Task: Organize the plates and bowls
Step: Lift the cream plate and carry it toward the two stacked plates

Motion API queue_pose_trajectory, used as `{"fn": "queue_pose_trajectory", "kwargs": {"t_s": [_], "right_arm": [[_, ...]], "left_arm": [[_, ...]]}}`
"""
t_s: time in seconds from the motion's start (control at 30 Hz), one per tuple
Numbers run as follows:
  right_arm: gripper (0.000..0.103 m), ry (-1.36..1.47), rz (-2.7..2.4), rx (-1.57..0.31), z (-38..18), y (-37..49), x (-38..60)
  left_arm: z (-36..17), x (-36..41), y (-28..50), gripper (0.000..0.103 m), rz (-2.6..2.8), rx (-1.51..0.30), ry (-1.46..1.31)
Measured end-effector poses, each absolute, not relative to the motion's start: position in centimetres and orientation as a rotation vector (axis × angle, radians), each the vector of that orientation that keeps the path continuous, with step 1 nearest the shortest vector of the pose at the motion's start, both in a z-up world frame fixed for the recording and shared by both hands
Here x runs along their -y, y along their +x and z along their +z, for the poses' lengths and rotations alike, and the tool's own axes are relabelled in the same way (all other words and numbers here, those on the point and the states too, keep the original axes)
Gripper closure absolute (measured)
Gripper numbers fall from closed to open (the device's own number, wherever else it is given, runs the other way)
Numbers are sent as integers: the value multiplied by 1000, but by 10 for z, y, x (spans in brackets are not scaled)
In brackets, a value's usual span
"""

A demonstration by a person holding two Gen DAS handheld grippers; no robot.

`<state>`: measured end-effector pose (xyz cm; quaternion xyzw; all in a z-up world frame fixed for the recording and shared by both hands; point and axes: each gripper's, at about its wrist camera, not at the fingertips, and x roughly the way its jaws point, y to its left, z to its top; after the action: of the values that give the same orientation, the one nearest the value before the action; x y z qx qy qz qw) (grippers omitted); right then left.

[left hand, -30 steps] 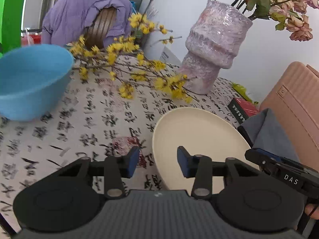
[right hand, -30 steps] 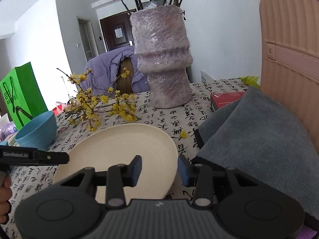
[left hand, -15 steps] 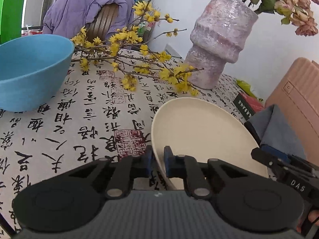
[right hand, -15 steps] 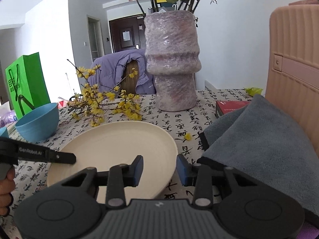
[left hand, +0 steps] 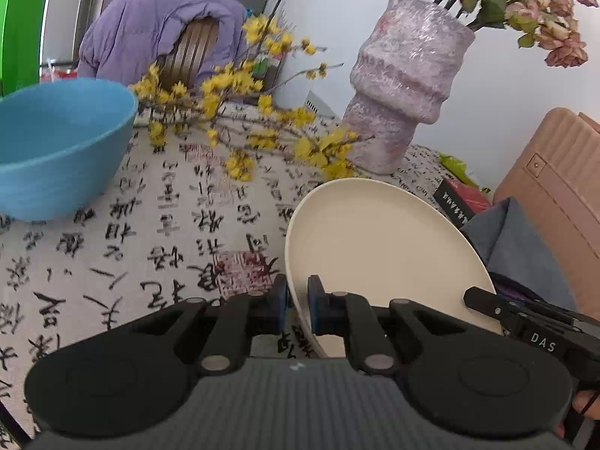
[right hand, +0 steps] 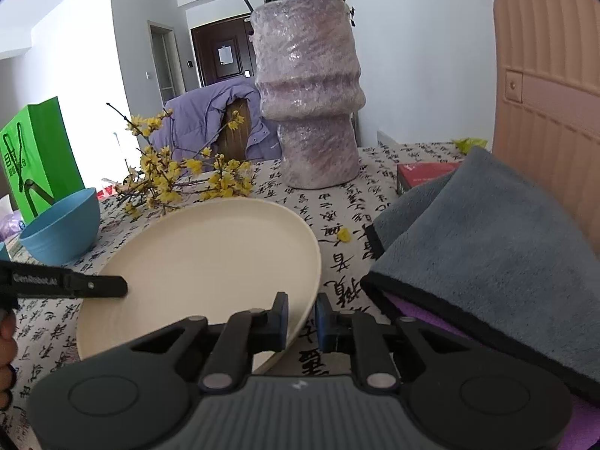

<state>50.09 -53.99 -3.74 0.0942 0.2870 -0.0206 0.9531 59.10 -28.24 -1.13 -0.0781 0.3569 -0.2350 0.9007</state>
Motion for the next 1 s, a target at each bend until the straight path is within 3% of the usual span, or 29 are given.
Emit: {"fn": "queue_pose_trajectory", "kwargs": {"t_s": [0.5, 1.0], "right_arm": [[89, 189, -36, -460, 9, 465, 536], [89, 201, 10, -415, 66, 366, 487]], "left_arm": [[32, 278, 554, 91, -481, -652, -166], [81, 226, 444, 90, -421, -678, -199]]}}
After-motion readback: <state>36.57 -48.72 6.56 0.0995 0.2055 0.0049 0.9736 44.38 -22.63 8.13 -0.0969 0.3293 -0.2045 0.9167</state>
